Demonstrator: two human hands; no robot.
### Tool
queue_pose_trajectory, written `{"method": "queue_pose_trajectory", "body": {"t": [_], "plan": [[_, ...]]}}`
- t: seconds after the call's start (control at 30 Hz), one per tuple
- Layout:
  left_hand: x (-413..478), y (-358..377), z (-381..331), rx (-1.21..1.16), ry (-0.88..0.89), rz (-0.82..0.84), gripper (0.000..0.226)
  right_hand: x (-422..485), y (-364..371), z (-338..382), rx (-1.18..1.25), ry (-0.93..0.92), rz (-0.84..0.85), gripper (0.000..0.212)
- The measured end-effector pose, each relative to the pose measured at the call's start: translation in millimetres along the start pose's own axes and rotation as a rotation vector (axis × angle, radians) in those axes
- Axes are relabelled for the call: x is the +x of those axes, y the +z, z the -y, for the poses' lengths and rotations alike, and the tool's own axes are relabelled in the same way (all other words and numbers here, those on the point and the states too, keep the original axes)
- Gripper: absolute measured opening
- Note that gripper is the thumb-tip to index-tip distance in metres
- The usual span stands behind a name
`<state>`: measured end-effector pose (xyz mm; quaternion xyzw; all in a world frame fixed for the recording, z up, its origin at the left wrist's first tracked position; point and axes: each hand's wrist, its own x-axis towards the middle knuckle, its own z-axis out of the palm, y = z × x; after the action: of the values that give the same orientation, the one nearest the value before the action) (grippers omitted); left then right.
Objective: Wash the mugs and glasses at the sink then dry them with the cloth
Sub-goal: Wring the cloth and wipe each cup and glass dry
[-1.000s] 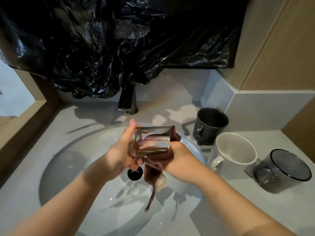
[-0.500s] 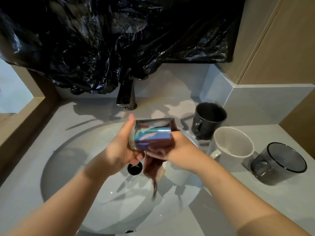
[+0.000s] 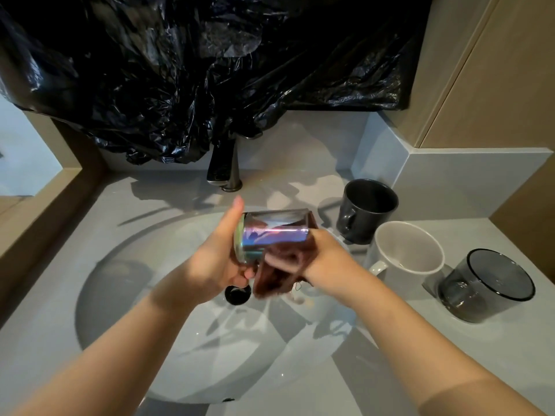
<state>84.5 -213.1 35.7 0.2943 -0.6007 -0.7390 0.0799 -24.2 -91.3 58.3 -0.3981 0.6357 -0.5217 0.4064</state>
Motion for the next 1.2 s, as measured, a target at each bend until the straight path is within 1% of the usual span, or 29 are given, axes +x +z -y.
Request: {"method": "queue_pose_trajectory", "body": {"t": [0.07,0.1,0.13,0.2,0.23,0.3,0.33,0.37,0.43,0.47,0.5,0.53,0.57,0.6,0.63,0.67,0.7,0.77,0.8,0.83,0.9,0.93,0.97,1.0,1.03,1.07,1.1,1.17,1.2], "plan": [[2,8,-8,-0.098,-0.118,-0.113,0.064,-1,6,-5,-0.183,-0.121,0.052,0.025],[2,13,-10,-0.052,-0.113,-0.187,0.056,-1,7,-9,-0.183,-0.128,0.032,0.027],[1,17,-11,0.020,-0.057,-0.243,0.046,-1,8,-9,-0.095,-0.082,-0.002,0.026],[0,20,-6,0.227,0.246,-0.335,0.026,3,5,-10,0.298,0.126,0.005,0.019],[-3,18,-3,0.404,0.411,-0.353,0.023,4,2,-11,0.471,0.218,0.027,0.027],[-3,7,11,0.609,0.600,-0.324,0.033,4,-1,-12,0.567,0.277,0.042,0.030],[-2,1,18,0.583,0.589,-0.275,0.041,2,0,-11,0.524,0.250,0.035,0.024],[-3,-2,20,0.491,0.498,-0.202,0.053,0,1,-12,0.449,0.210,0.006,0.018],[-5,-5,18,0.179,0.147,0.009,0.088,-3,3,-8,0.286,0.094,-0.062,0.011],[-6,-4,14,0.015,-0.028,0.090,0.093,-5,4,-6,0.193,0.035,-0.044,0.017],[-4,-3,12,-0.105,-0.122,0.109,0.086,-5,6,-7,0.109,0.008,-0.014,0.022],[-3,-1,11,-0.144,-0.157,0.070,0.077,-5,8,-7,0.068,0.016,0.011,0.022],[-3,-1,13,-0.078,-0.134,-0.010,0.071,-6,8,-8,0.067,0.032,0.012,0.018],[-3,0,17,0.037,-0.026,-0.110,0.064,-6,8,-8,0.153,0.085,0.011,0.012],[-4,-1,21,0.194,0.146,-0.214,0.054,-5,6,-10,0.305,0.163,0.020,0.008],[-5,-3,25,0.363,0.330,-0.260,0.044,-4,5,-10,0.464,0.248,0.040,0.019],[-8,-5,27,0.507,0.470,-0.259,0.039,-5,4,-10,0.569,0.306,0.057,0.030],[-12,-11,29,0.613,0.554,-0.202,0.037,-4,0,-12,0.565,0.327,0.067,0.036],[-15,-10,26,0.546,0.522,-0.148,0.039,-6,0,-12,0.512,0.293,0.062,0.032],[-17,-9,24,0.405,0.427,-0.073,0.042,-6,1,-13,0.445,0.234,0.031,0.024],[-18,-4,20,0.122,0.123,0.056,0.071,-8,4,-13,0.190,0.065,-0.027,0.009],[-16,-4,21,0.038,-0.021,0.068,0.080,-9,7,-14,0.048,0.008,-0.024,0.016],[-14,-1,20,-0.027,-0.104,0.036,0.078,-10,9,-16,-0.007,-0.019,-0.008,0.020],[-13,0,22,-0.016,-0.112,-0.013,0.072,-11,12,-15,0.009,-0.007,0.000,0.019],[-13,1,24,0.044,-0.045,-0.070,0.063,-12,13,-16,0.100,0.039,0.006,0.013],[-13,1,28,0.169,0.096,-0.139,0.052,-12,12,-15,0.224,0.122,0.013,0.008],[-14,-1,30,0.346,0.270,-0.208,0.042,-12,10,-16,0.379,0.221,0.029,0.016],[-17,-9,32,0.712,0.540,-0.255,0.045,-13,7,-13,0.550,0.355,0.051,0.027],[-17,-13,32,0.789,0.600,-0.231,0.048,-14,5,-11,0.556,0.376,0.054,0.028]]}}
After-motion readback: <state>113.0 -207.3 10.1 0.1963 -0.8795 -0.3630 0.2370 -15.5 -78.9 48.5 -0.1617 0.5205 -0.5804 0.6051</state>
